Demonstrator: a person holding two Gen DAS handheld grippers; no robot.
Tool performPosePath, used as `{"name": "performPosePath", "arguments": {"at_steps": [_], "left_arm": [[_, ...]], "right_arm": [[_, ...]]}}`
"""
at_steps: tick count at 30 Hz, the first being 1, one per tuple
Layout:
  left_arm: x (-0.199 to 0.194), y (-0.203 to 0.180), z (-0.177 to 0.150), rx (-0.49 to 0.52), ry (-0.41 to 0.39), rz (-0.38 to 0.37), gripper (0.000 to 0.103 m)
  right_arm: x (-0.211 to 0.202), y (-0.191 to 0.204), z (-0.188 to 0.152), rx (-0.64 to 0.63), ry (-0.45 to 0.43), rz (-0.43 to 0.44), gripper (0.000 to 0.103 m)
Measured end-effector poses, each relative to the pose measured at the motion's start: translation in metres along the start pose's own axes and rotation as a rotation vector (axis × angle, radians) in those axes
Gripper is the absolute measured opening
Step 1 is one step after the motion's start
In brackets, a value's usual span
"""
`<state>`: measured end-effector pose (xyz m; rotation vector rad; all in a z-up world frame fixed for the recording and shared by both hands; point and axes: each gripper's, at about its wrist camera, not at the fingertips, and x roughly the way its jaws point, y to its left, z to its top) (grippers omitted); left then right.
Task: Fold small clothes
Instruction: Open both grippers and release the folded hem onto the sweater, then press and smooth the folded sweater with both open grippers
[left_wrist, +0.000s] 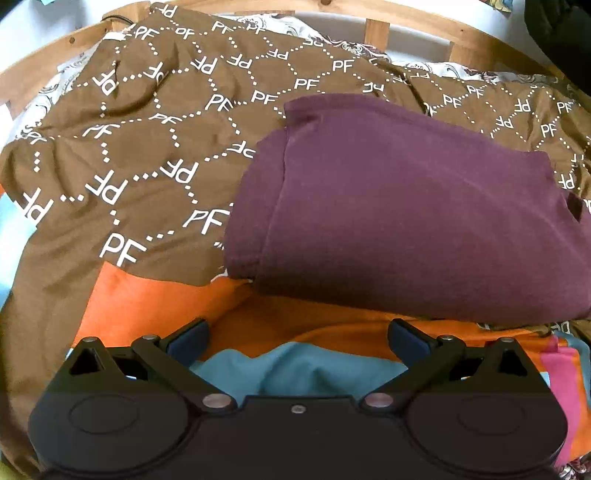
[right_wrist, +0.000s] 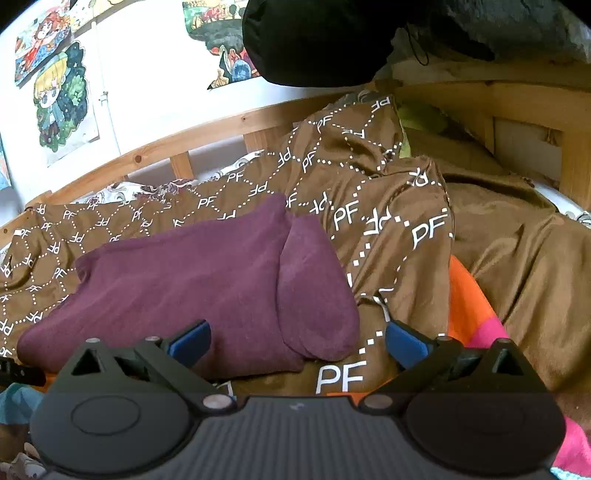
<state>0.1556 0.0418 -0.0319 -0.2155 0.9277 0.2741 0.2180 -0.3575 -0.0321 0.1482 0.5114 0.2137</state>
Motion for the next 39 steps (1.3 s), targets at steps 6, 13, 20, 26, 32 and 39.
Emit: {"name": "performPosePath", "arguments": {"at_steps": [6, 13, 20, 26, 32, 39], "left_arm": [[-0.010, 0.015, 0.009, -0.086, -0.070, -0.071, 0.102], [0.008, 0.040, 0.042, -0.203, -0.028, 0.000, 0.102], [0.028, 0.044, 0.028, -0.185, 0.012, 0.021, 0.102], [0.023, 0.046, 0.011, -0.132, -0.007, 0.029, 0.102], [0.016, 0.056, 0.013, -0.183, -0.004, -0.017, 0.102], [0.012, 0.069, 0.024, -0.216, -0.104, -0.167, 0.102]], "right_arm": [[-0.001, 0.022, 0.003, -0.090, -0.088, 0.002, 0.103], [0.041, 0.061, 0.021, -0.102, -0.093, 0.019, 0.103], [0.056, 0.069, -0.004, -0.225, 0.055, -0.057, 0.103], [0.043, 0.061, -0.027, -0.235, 0.089, -0.047, 0.102], [0.032, 0.062, -0.027, -0.217, 0.059, -0.053, 0.103], [0.014, 0.066, -0.017, -0.187, -0.132, -0.039, 0.103]]}}
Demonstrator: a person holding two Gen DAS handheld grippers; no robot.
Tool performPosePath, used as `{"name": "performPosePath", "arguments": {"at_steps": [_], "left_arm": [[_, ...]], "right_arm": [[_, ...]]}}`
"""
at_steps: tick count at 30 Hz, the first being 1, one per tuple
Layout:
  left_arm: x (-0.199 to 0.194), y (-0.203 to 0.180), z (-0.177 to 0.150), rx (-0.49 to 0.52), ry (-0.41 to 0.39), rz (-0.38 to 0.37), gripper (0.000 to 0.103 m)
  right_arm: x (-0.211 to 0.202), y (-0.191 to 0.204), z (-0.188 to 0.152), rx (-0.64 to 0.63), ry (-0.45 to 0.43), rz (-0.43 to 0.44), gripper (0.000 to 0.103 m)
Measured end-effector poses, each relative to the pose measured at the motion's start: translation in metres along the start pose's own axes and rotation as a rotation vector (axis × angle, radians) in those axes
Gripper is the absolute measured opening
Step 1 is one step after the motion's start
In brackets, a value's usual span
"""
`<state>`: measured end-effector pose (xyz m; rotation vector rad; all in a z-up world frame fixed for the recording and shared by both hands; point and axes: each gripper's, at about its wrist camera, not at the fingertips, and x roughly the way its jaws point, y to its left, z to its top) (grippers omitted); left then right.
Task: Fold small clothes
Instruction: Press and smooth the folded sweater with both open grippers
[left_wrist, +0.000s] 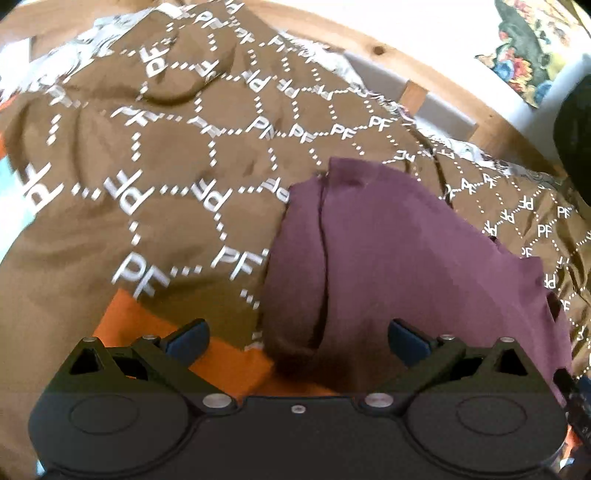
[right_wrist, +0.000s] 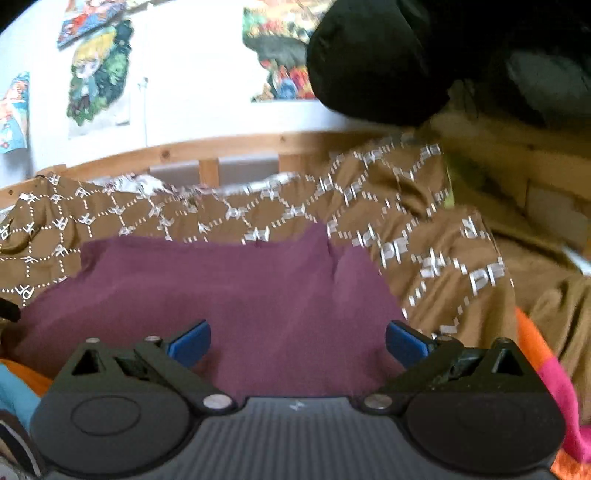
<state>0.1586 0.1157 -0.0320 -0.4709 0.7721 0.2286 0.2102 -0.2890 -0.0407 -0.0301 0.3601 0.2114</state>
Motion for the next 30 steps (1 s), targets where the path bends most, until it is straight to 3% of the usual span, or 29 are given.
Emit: {"name": "performPosePath", "arguments": {"at_steps": [7, 17, 30], "left_arm": [[0.032, -0.007, 0.016, 0.135, 0.009, 0.009, 0.102], [0.048, -0.002, 0.016, 0.127, 0.031, 0.004, 0.102], [0.050, -0.004, 0.021, 0.115, 0.060, -0.003, 0.102]], "right_arm": [[0.034, 0.038, 0.013, -0.137, 0.015, 0.083, 0.103], [0.042, 0.082, -0.006, -0.370, 0.057, 0.122, 0.103], [0.045, 0.064, -0.013, -0.278, 0.078, 0.166, 0.103]]}}
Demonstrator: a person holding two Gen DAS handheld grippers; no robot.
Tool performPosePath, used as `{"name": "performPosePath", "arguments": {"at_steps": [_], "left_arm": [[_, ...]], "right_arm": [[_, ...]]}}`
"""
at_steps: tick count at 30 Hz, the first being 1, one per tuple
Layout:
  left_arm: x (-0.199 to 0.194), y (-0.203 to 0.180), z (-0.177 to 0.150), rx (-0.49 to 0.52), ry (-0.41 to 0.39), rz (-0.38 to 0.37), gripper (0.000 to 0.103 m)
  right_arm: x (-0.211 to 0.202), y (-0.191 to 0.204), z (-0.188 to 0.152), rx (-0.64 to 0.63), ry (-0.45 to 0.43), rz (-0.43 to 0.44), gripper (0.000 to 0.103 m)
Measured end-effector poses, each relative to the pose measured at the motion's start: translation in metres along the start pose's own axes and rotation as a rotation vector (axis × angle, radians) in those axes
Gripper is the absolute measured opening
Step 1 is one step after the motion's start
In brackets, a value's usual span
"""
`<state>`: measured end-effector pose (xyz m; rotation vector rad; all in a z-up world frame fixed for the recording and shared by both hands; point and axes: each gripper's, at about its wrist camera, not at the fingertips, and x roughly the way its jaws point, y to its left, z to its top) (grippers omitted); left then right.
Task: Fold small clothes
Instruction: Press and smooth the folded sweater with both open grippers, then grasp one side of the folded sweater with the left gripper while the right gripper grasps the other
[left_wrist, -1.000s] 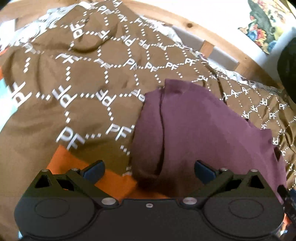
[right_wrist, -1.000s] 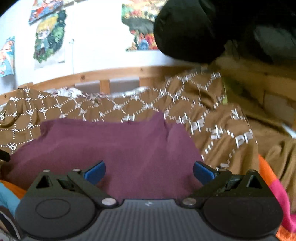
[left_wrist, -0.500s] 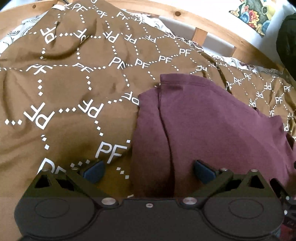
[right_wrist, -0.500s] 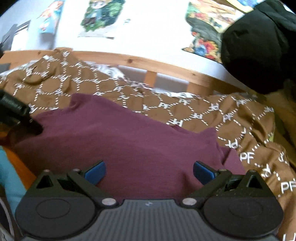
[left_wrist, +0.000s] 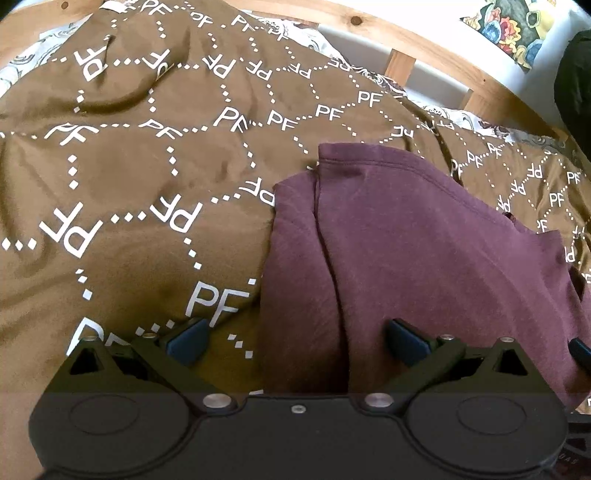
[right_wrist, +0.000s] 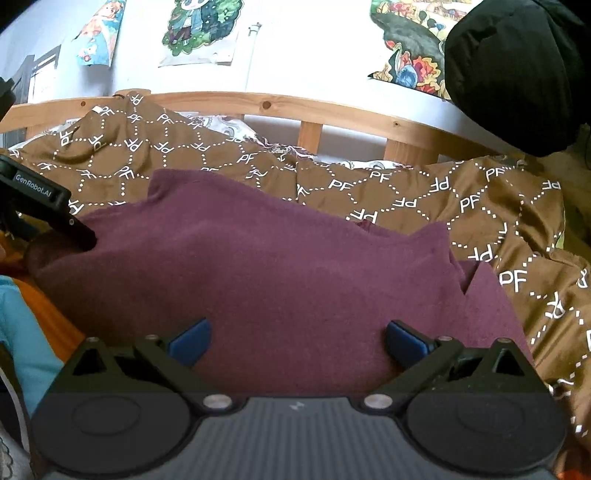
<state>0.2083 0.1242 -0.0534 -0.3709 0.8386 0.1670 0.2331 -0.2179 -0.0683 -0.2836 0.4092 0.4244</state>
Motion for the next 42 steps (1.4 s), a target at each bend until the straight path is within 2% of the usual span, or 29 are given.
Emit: {"name": "performPosePath", "arguments": {"at_steps": [5, 15, 22, 27, 29, 32, 37, 42], "left_arm": [[0.001, -0.005, 0.004, 0.020, 0.010, 0.005, 0.097], [0.003, -0.004, 0.006, 0.008, 0.027, 0.004, 0.095], [-0.002, -0.010, 0.011, 0.052, 0.001, -0.029, 0.068], [0.006, -0.001, 0.013, -0.022, 0.027, -0.079, 0.056], [0.003, -0.001, 0.014, -0.053, 0.024, -0.088, 0.041], [-0.003, -0.010, 0.017, -0.051, 0.006, -0.053, 0.024], [-0.027, -0.031, 0.027, -0.035, -0.087, -0.058, 0.018], [-0.054, -0.060, 0.043, 0.007, -0.166, -0.131, 0.016]], "right_arm": [[0.000, 0.001, 0.000, -0.003, -0.001, -0.004, 0.103], [0.000, 0.000, 0.000, 0.004, 0.001, 0.000, 0.103], [0.000, 0.001, -0.001, 0.006, 0.001, 0.001, 0.103], [0.000, 0.000, 0.000, 0.005, 0.002, 0.002, 0.103], [0.000, 0.000, -0.001, 0.007, 0.003, 0.003, 0.103], [0.000, -0.001, 0.000, 0.012, 0.004, 0.006, 0.103], [-0.001, -0.002, 0.000, 0.020, 0.005, 0.002, 0.103], [-0.006, -0.006, 0.002, 0.032, 0.015, -0.023, 0.103]]}}
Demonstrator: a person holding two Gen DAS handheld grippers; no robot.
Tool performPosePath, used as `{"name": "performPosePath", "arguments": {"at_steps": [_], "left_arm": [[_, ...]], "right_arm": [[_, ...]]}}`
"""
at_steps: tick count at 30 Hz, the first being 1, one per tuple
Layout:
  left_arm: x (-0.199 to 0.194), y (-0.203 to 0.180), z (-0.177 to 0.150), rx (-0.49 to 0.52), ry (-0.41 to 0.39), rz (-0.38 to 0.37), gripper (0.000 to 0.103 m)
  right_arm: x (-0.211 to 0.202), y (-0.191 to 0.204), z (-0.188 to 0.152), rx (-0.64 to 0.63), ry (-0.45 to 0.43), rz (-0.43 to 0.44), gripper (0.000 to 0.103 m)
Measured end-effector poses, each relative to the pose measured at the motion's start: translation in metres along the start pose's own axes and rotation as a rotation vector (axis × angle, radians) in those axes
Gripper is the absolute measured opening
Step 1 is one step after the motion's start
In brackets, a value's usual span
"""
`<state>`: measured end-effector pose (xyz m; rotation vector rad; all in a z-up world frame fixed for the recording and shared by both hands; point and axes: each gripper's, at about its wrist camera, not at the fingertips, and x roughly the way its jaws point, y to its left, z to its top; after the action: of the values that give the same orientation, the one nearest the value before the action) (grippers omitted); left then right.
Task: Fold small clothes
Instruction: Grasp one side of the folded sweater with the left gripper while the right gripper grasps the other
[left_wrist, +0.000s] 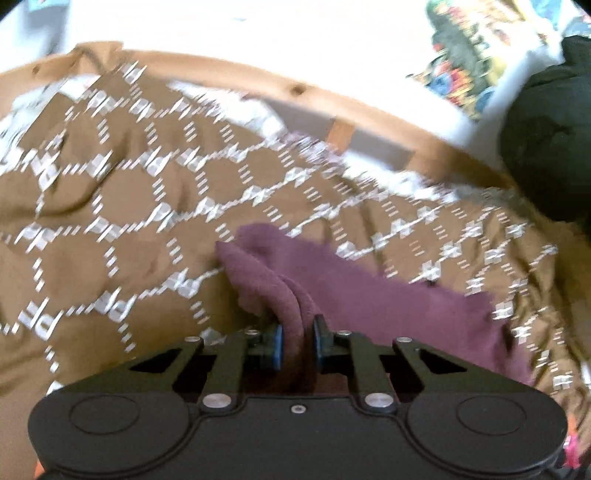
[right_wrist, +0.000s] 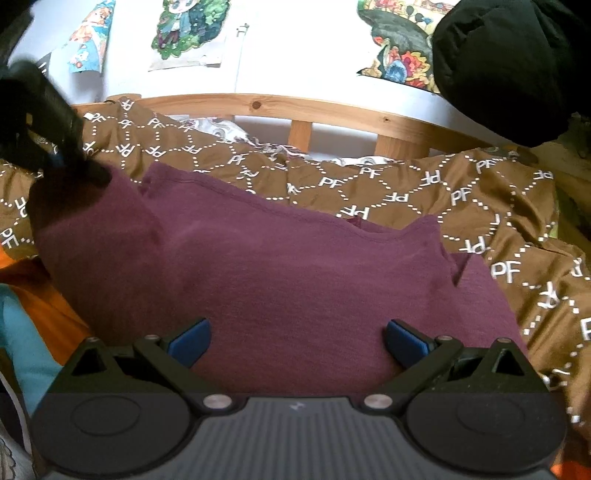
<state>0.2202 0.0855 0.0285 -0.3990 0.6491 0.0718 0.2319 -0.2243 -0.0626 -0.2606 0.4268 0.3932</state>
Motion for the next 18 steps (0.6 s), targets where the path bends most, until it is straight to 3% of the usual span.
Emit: {"name": "performPosePath", "arguments": {"at_steps": [5, 10, 14, 18], "left_arm": [[-0.007, -0.053, 0.021, 0.099, -0.014, -0.099, 0.015], [0.009, -0.121, 0.031, 0.224, 0.025, -0.169, 0.015], [0.031, -0.173, 0.012, 0.344, 0.085, -0.169, 0.014], [0.049, -0.210, -0.011, 0.398, 0.155, -0.200, 0.014]], "right_arm": [[-0.019, -0.013, 0.009, -0.051, 0.004, -0.152, 0.103], [-0.035, -0.061, 0.024, -0.002, -0.001, -0.260, 0.103], [-0.043, -0.109, 0.028, 0.066, -0.006, -0.361, 0.103], [-0.046, -0.152, 0.023, 0.156, 0.020, -0.402, 0.103]]}}
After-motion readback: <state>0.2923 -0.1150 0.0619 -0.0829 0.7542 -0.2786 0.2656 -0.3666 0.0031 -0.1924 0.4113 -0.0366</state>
